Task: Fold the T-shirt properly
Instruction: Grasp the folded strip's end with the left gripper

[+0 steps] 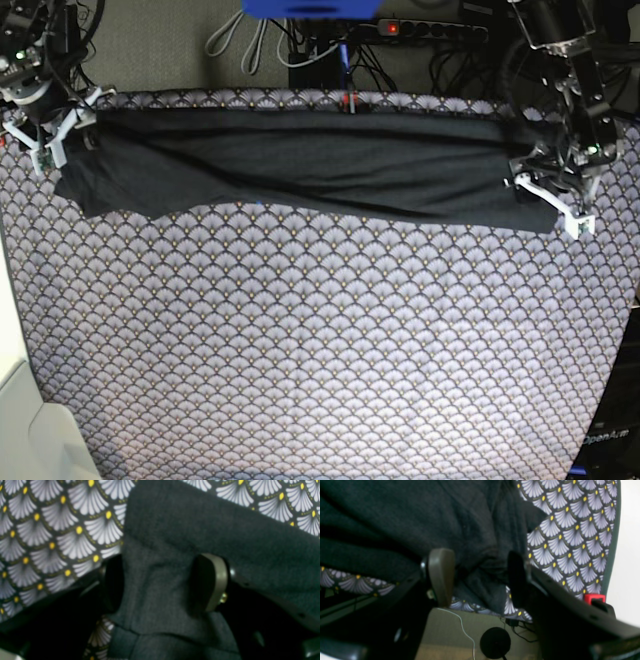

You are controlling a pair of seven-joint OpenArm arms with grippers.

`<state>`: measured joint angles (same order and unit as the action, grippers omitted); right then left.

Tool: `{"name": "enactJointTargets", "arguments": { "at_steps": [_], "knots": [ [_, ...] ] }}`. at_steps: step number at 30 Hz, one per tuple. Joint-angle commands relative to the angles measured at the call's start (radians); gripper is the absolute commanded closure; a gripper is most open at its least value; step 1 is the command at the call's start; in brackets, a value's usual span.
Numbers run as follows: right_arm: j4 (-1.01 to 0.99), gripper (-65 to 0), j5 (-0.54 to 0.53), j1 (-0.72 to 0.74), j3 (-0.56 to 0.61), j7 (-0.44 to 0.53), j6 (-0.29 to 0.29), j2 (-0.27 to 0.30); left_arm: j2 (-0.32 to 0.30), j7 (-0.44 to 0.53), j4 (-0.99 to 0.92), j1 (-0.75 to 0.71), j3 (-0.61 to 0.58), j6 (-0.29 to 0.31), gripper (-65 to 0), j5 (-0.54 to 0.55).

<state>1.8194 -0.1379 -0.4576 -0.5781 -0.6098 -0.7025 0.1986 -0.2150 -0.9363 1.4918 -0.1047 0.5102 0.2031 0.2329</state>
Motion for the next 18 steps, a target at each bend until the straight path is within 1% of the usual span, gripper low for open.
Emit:
{"name": "enactJointTargets", "arguments": {
  "at_steps": [1, 8, 14, 15, 16, 18],
  "knots": [
    [0.018, -34.8, -0.010, 0.001, -0.009, 0.018, 0.004, 0.014, -0.013, 0.016, 0.014, 0.009, 0.003, -0.001, -42.8, 0.003],
    [0.019, -34.8, -0.010, 0.001, -0.009, 0.018, 0.004, 0.014, -0.013, 0.018, 0.013, -0.053, 0.000, -0.001, -42.8, 0.009],
    [0.021, -34.8, -0.010, 0.021, -0.010, 0.018, 0.004, 0.014, -0.011, 0.018, 0.013, -0.068, -0.002, 0.006, -42.5, 0.009],
    [0.021, -34.8, -0.010, 0.021, -0.010, 0.018, 0.004, 0.014, -0.011, 0.018, 0.013, -0.068, -0.002, 0.006, -41.5, 0.009],
    [0.021, -34.8, -0.010, 0.021, -0.010, 0.018, 0.004, 0.014, -0.011, 0.016, 0.013, -0.068, -0.002, 0.006, -38.7, 0.009],
    [0.023, -34.8, -0.010, 0.021, -0.010, 0.018, 0.004, 0.014, -0.011, 0.015, 0.013, -0.068, -0.002, 0.008, -30.4, 0.009]
  ]
}}
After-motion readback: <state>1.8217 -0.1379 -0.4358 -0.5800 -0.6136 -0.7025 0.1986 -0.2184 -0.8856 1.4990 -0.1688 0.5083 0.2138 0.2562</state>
